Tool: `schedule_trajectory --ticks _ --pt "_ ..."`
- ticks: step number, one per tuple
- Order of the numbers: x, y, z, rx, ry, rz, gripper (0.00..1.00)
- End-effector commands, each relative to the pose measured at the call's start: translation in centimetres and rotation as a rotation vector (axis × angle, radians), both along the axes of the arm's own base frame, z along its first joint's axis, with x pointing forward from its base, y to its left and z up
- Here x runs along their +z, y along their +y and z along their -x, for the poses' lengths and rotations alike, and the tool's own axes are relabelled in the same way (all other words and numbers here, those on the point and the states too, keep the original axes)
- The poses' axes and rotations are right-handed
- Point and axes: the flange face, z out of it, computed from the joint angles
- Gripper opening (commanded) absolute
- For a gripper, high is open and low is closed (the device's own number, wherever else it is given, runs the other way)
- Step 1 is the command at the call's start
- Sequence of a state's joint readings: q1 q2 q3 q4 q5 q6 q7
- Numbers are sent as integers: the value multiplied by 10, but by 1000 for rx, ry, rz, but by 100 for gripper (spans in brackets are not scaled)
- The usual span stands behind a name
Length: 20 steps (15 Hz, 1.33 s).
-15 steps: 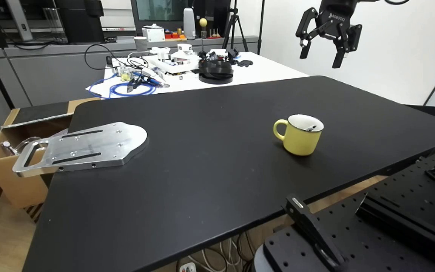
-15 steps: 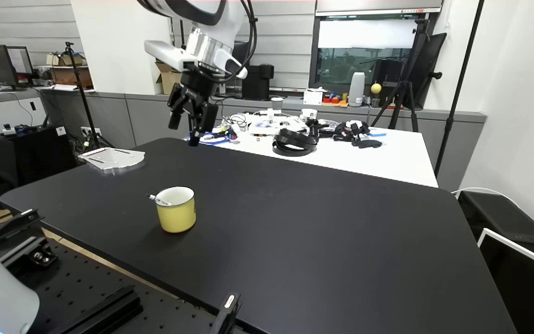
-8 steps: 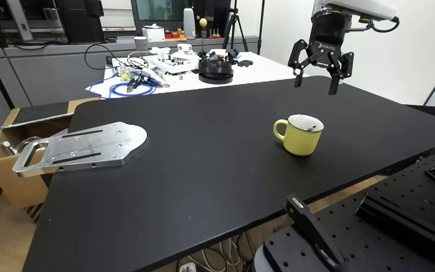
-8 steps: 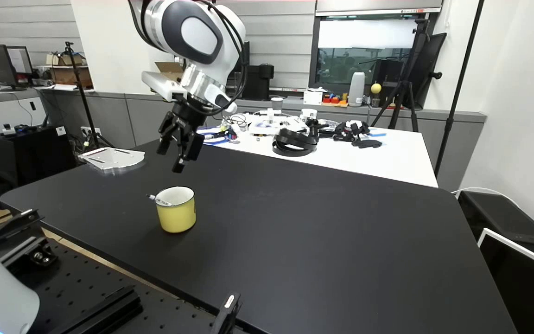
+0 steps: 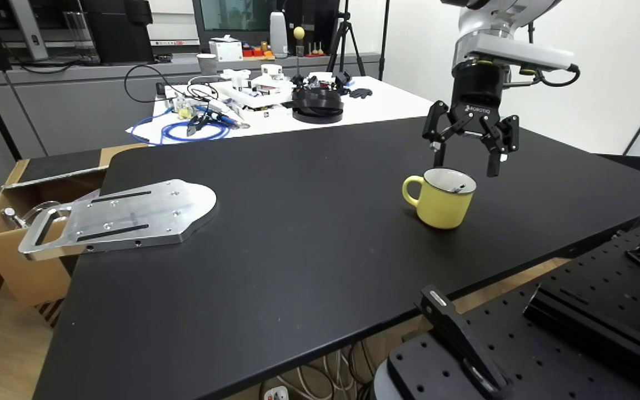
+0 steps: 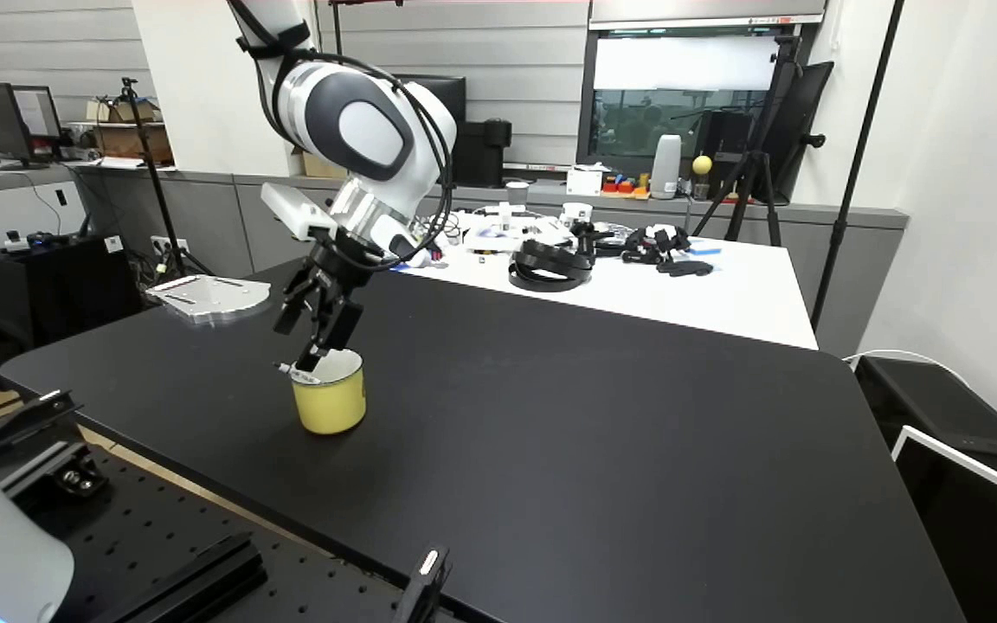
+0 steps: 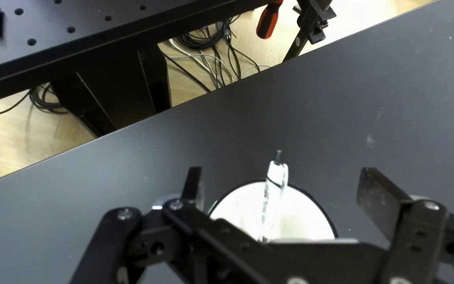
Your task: Remove the pen from the mug and put it on the table
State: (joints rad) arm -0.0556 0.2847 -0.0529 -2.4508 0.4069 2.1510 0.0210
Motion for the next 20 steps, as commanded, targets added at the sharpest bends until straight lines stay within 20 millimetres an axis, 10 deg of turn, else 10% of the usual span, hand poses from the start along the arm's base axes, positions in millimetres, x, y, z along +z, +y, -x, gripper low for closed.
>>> schedule_trajectory --ticks 1,8,10,20 --pt "-15 5 -1 -36 36 4 100" --pt "-30 5 1 -36 55 8 100" --pt "-32 5 1 -28 53 9 74" --pt "-32 11 1 -8 45 6 5"
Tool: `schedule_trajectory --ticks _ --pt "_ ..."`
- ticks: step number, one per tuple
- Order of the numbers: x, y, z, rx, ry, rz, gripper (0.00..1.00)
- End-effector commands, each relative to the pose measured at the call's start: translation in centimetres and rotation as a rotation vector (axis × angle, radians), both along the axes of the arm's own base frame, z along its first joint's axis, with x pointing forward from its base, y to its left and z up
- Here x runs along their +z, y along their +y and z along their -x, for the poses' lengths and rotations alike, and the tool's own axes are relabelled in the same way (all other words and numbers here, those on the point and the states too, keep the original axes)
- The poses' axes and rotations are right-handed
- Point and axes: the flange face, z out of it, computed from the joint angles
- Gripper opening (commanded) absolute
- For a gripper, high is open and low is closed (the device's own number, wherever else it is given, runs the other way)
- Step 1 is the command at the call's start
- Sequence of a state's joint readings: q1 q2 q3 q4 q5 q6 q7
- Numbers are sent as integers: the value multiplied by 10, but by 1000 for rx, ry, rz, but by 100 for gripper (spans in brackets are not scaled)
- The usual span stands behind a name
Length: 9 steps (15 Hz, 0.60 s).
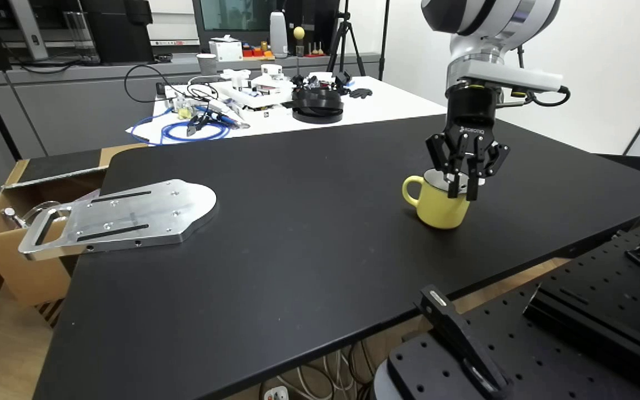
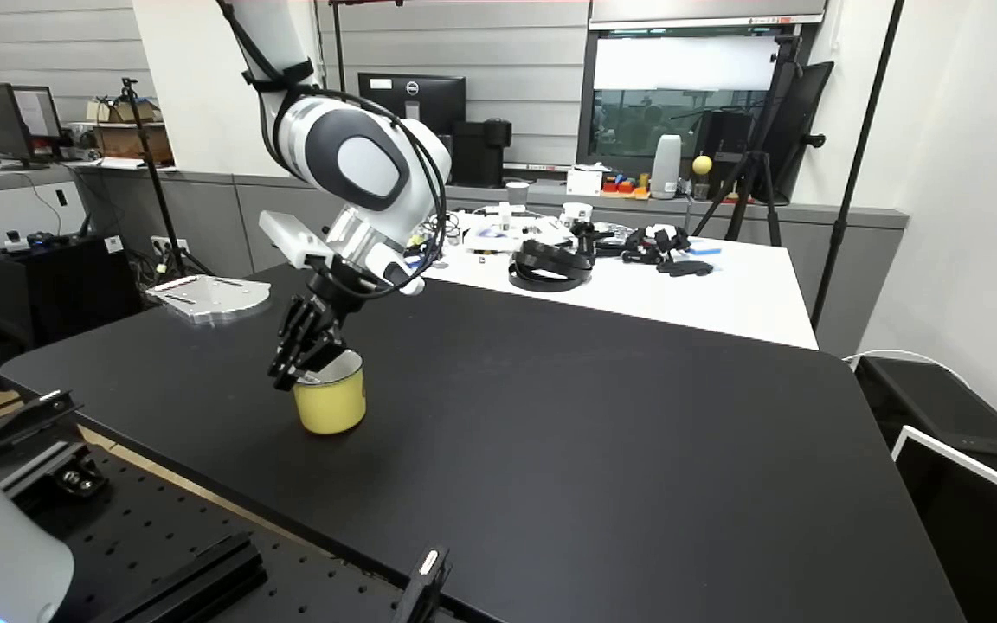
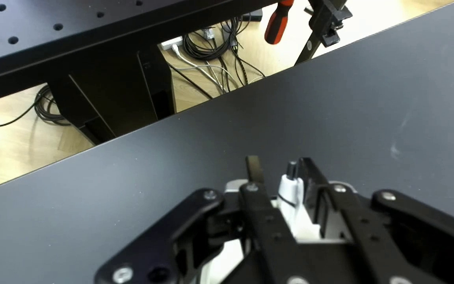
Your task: Remove the pen from the mug and put it on the table
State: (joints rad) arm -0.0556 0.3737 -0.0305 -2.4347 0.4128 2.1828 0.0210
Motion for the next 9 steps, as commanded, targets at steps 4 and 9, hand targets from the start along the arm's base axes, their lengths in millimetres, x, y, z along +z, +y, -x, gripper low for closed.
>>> schedule_trajectory --ticks 4,9 --pt "4 4 -6 -15 0 -2 4" --pt "17 4 -15 -17 13 -30 4"
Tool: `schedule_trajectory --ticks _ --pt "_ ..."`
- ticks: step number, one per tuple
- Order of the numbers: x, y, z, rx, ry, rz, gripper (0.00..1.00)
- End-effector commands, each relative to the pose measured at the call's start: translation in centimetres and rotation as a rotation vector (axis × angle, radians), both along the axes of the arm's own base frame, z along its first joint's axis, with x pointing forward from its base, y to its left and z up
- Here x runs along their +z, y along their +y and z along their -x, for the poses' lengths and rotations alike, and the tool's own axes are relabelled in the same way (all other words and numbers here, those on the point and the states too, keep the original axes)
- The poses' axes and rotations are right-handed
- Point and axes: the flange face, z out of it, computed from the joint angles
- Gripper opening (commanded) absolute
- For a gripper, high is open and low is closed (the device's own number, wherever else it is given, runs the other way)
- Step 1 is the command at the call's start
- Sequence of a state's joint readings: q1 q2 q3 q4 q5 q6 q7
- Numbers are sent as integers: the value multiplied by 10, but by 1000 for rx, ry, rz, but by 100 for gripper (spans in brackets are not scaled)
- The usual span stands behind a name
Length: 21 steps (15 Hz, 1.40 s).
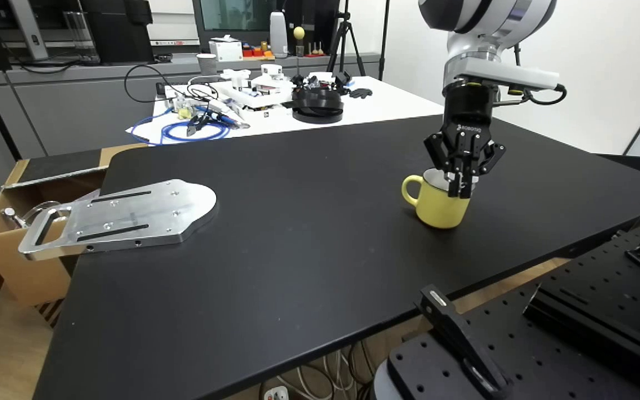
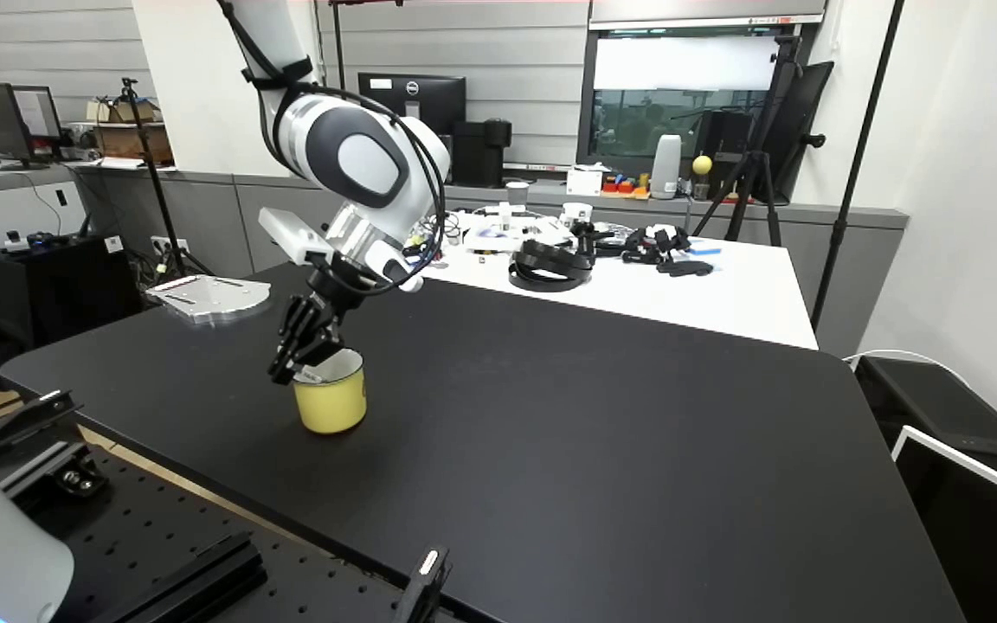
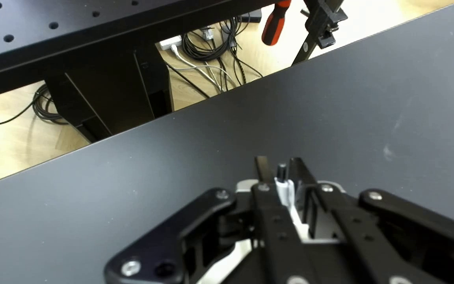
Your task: Remove the pen from the mug and put it on the table
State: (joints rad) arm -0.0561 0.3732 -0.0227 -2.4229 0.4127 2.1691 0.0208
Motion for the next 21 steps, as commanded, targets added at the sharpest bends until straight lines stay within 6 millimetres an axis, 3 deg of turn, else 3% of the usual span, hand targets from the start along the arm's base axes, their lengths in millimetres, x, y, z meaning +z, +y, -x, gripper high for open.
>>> schedule_trajectory --ticks 1,9,12,16,21 --pt "19 0 -13 -26 26 -37 4" --pt "83 -9 -48 1 139 -180 4" --pt "102 -14 -74 8 36 -151 4" --pt "98 -11 -112 9 -182 -60 4" --pt "62 13 -141 31 -427 80 4"
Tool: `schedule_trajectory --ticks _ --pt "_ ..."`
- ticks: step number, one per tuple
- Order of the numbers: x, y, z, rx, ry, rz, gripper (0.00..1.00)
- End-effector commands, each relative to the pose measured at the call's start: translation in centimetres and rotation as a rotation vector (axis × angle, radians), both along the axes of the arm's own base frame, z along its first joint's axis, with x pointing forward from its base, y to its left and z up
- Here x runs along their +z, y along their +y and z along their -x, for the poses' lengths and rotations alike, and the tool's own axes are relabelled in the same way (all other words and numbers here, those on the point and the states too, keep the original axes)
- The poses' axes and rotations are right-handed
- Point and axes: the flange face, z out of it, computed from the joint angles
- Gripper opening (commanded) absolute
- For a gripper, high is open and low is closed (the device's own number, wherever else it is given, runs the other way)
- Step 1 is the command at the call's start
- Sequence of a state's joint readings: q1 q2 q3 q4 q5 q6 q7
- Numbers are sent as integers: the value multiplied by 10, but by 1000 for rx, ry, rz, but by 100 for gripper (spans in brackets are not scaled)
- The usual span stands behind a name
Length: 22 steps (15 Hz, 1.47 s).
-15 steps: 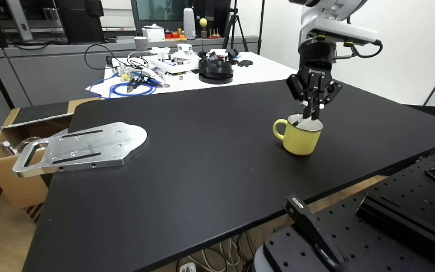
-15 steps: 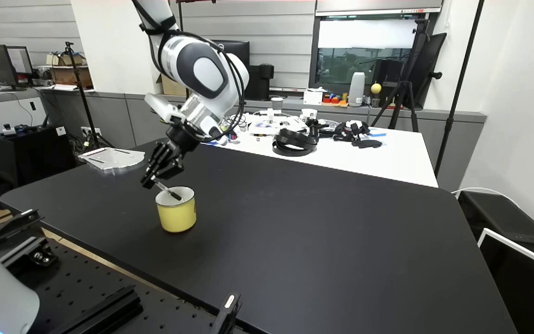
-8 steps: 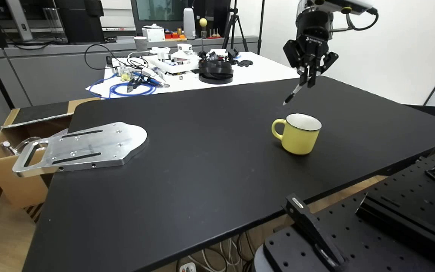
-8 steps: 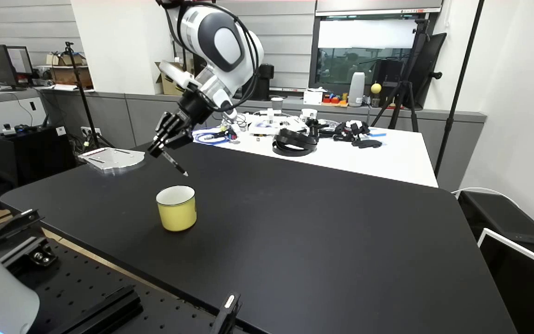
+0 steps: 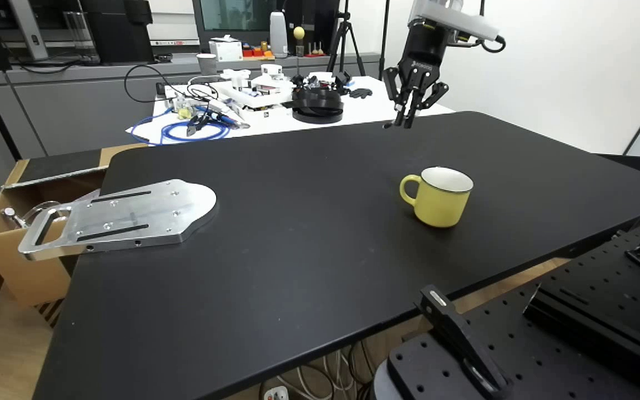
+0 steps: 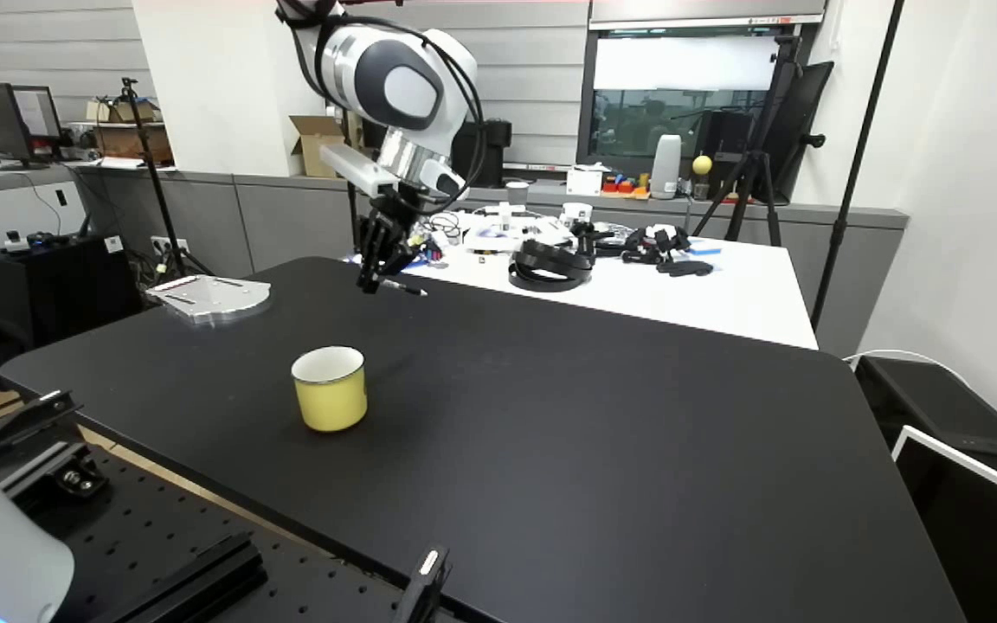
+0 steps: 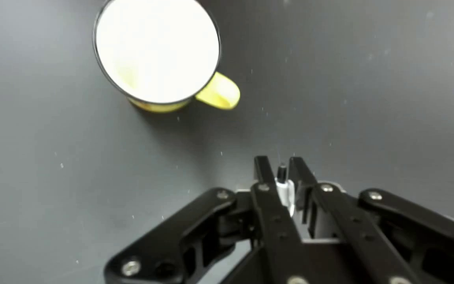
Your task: Remove the pen from the mug and put it on the table
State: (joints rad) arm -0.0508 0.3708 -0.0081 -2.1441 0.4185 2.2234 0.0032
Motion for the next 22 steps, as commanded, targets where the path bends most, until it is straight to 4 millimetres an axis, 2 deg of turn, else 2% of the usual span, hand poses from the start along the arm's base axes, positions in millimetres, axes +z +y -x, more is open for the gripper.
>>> schedule_trajectory --ticks 1,4,9,10,11,14,19,20,22 --pt "-33 21 -17 8 -127 81 4" --pt "-71 37 -21 19 -194 142 4" --pt "-128 52 -12 49 -229 215 4" --pt "-134 53 -10 54 -226 225 41" --pt "-138 55 -9 60 -224 230 42" --pt "-128 58 -14 65 -236 238 61" --pt "-100 54 -29 41 -262 224 95" --pt "-95 53 -31 36 -265 222 99" --pt "-84 49 -35 31 -266 212 100"
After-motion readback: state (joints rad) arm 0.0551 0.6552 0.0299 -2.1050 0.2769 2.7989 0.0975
